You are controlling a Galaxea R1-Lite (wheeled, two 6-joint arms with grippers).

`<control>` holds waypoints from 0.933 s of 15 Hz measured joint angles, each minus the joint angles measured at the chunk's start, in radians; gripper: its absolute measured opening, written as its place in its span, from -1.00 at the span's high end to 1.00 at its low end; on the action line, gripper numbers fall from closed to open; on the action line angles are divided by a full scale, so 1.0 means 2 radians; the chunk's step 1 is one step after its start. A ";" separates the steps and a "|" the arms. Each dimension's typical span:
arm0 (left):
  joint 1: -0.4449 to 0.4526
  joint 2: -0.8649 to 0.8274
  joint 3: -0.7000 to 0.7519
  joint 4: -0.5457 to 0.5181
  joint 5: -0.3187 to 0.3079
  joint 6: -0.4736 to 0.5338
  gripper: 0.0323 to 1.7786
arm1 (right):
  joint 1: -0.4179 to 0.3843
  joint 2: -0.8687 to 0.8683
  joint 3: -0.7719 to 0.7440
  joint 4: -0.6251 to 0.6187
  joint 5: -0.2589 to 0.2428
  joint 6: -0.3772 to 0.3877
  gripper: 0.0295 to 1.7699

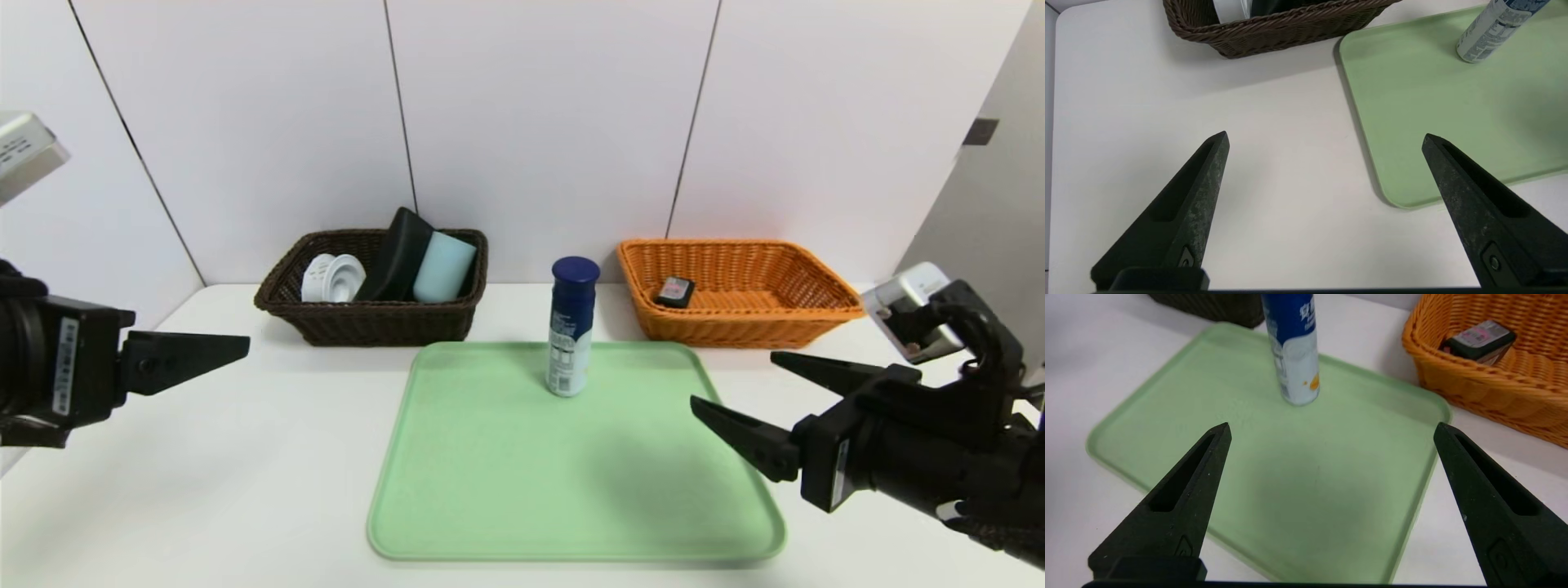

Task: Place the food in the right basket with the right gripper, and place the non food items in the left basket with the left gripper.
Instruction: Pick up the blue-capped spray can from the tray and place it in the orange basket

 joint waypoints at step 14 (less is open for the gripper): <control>-0.002 -0.085 0.069 0.002 -0.001 0.005 -0.90 | 0.002 0.179 0.065 -0.339 0.028 -0.072 -0.93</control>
